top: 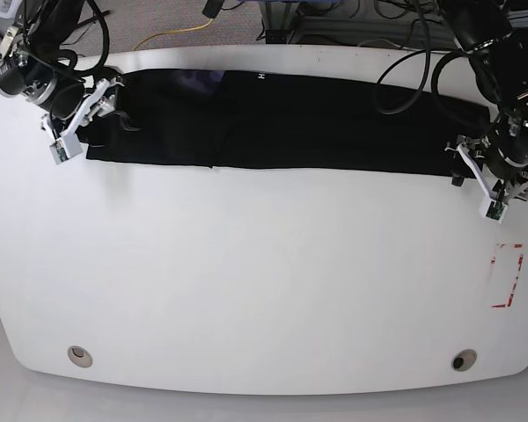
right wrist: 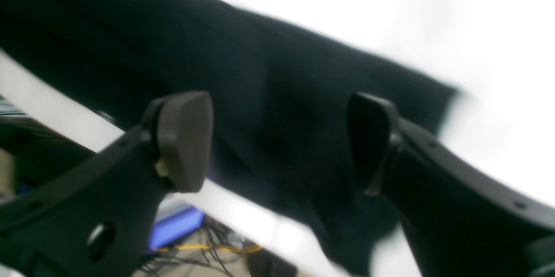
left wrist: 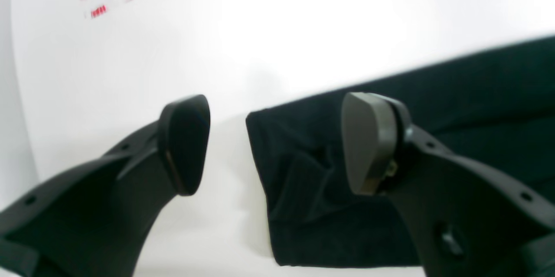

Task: Fold the T-shirt properly
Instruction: 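Lay the folded strip flat and release it with both grippers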

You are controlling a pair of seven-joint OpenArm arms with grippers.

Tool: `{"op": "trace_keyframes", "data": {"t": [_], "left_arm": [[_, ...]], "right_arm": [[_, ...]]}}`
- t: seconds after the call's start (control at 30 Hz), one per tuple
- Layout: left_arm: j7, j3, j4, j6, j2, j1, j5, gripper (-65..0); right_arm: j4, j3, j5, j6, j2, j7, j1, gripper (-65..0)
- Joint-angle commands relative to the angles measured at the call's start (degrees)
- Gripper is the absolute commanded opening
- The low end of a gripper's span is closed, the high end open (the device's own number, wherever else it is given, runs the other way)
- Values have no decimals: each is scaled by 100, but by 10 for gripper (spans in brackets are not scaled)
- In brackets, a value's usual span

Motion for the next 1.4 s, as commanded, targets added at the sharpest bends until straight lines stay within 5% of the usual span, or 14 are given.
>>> {"op": "trace_keyframes", "data": {"t": [0.0,0.13,0.2,0.53,1.0,1.1,1.27,1.37], "left_arm": [[210,-214,-23,34,-92,-132,-369,-200],[544,-733,-454,34,-109,-167,-1117,-200],[553,-944,-762,34,-127,-167,-1345,-199],[553,-1067,-1869,34,-285,-141,-1415,-197],[553,-1058,-2722,34,-373,-106,-1389,-210],[553,-1058,-2713,34,-364,0,-1407,-296],[553,-1049,-2704,34,-355,0,-1407,-600],[561,-1040,-2625,34,-347,9,-1415,-639]], "right_arm": [[-70,-94,109,32,-77,95,160,-230],[-466,-253,-225,32,-279,95,266,-379],[-738,-534,-427,32,-305,95,380,-403],[-1925,-868,-1219,32,-314,481,591,-411],[-2215,-868,-1254,32,-209,622,626,-411],[-2215,-868,-1254,32,-209,622,626,-411],[-2215,-868,-1254,32,-200,622,626,-411],[-2215,-868,-1254,32,-200,622,635,-411]]}}
